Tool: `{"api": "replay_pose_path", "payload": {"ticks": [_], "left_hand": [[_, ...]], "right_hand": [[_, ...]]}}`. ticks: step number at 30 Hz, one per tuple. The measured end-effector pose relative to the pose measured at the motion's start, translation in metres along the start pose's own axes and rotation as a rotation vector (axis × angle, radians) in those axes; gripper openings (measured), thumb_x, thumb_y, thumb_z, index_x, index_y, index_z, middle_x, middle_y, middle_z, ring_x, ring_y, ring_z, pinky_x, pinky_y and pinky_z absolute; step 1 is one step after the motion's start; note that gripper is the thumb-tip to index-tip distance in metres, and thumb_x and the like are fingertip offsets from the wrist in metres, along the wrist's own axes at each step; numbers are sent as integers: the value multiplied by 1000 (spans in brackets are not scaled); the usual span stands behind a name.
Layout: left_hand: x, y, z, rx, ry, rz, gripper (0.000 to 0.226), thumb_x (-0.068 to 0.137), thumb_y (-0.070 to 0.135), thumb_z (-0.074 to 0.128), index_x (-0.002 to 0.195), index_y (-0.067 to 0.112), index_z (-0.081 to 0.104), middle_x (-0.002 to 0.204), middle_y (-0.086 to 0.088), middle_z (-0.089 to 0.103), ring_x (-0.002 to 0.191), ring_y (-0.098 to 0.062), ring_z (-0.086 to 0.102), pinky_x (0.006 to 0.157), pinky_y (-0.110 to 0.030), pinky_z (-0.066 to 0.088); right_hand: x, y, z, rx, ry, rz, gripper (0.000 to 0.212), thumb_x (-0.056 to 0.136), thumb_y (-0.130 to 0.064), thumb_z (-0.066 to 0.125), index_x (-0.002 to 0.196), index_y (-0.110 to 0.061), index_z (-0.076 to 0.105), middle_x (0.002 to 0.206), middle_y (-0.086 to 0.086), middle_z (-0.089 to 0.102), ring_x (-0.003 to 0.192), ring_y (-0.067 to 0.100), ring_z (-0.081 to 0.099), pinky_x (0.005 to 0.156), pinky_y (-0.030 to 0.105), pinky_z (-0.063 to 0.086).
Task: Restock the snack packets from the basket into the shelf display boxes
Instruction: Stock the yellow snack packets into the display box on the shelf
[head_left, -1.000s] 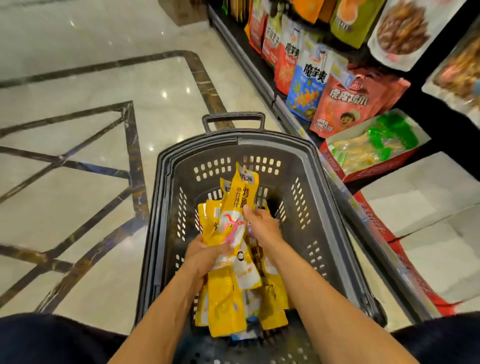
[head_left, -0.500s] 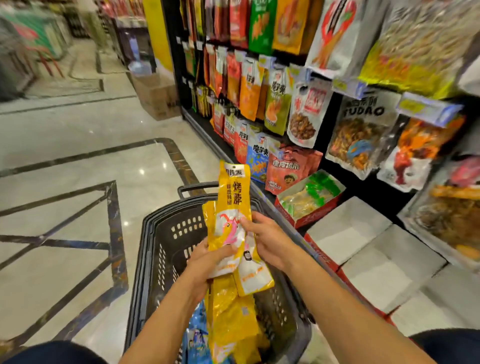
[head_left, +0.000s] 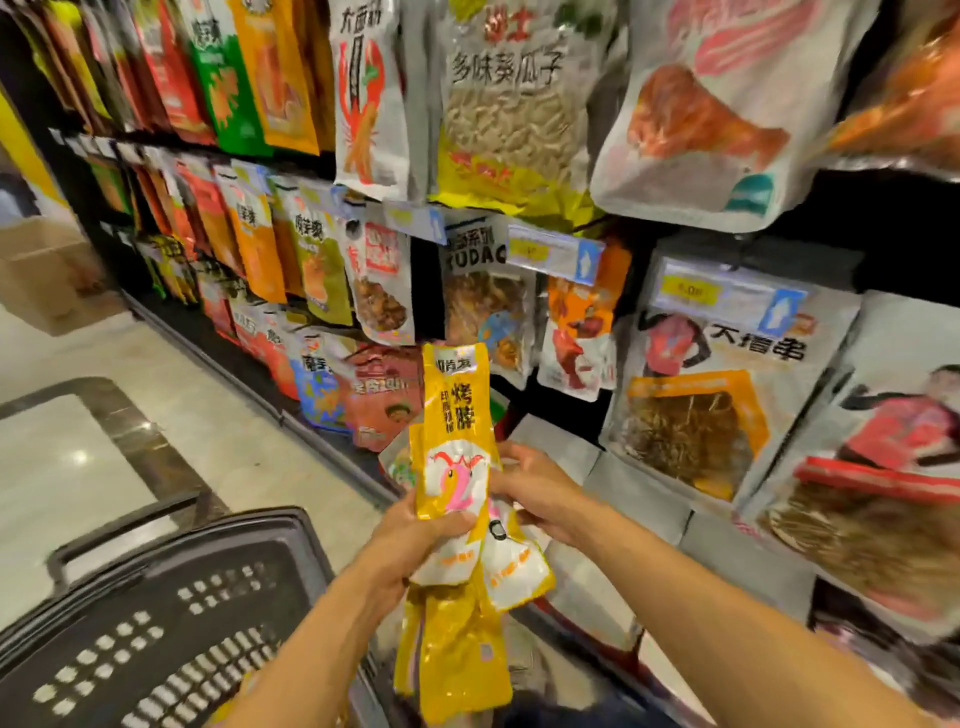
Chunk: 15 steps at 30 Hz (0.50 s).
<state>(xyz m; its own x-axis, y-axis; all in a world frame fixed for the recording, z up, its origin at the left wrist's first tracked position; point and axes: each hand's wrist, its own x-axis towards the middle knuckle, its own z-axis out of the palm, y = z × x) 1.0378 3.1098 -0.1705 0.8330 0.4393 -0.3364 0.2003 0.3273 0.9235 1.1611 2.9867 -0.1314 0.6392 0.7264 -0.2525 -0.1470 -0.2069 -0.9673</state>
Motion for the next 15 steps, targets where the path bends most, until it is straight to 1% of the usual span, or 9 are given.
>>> {"api": "replay_pose_path", "payload": {"ticks": [3,5,6,8,9,11,12,14,15], "left_hand": [[59,-14,11,-5,-25,-50,73,54,17,90,123,7,66,104,-17,77,90,-33,75,72,-37,58],[98,-25,14,-11,-51,-73,61,63,8,87,120,5,68,103,-19,77,83,-31,76,67,-35,60],[117,-31,15,-9,-62,-91,54,68,4,84,119,3,68,103,-20,77,80,-30,76,66,-35,61],[144,-44,15,-20,-83,-134,53,70,4,83,121,1,68,107,-22,75,84,-31,75,74,-42,62],[154,-50,14,-27,-96,-154,63,65,7,87,124,1,66,110,-23,74,90,-34,73,82,-48,60],[170,-63,8,-39,-118,-195,81,59,9,91,134,1,59,115,-23,73,99,-35,71,93,-51,55],[178,-69,4,-45,-120,-210,78,64,4,89,135,0,58,116,-22,73,97,-33,73,91,-48,57],[190,-78,-8,-32,-92,-227,57,74,-6,79,128,-4,63,112,-20,74,87,-28,74,82,-39,61],[194,-79,-12,-22,-87,-233,50,76,-7,77,125,-4,65,112,-20,74,89,-29,74,84,-40,61]], "right_hand": [[39,24,-28,5,170,-6,14,71,-23,78,82,-17,73,82,10,74,66,21,64,56,30,48],[67,48,-43,37,303,-9,5,79,-17,74,75,-17,71,74,6,72,57,16,62,51,24,46],[80,60,-50,61,358,-1,6,81,-16,72,75,-17,71,72,6,71,58,17,65,53,26,49],[100,85,-60,93,426,2,3,82,-19,70,83,-17,72,80,11,74,76,30,72,67,42,57],[108,96,-62,104,443,5,7,84,-19,69,89,-17,72,85,12,75,82,33,72,71,45,57],[124,119,-62,102,481,11,11,87,-23,66,98,-20,69,90,8,75,82,27,72,72,41,59],[130,127,-59,124,500,17,14,87,-25,66,101,-21,68,93,8,75,83,26,72,75,44,59],[143,140,-52,181,508,39,22,88,-27,66,108,-17,63,98,10,73,90,28,71,84,51,57],[148,145,-49,190,519,52,26,92,-25,63,112,-11,57,99,8,70,94,28,68,87,48,54]]}}
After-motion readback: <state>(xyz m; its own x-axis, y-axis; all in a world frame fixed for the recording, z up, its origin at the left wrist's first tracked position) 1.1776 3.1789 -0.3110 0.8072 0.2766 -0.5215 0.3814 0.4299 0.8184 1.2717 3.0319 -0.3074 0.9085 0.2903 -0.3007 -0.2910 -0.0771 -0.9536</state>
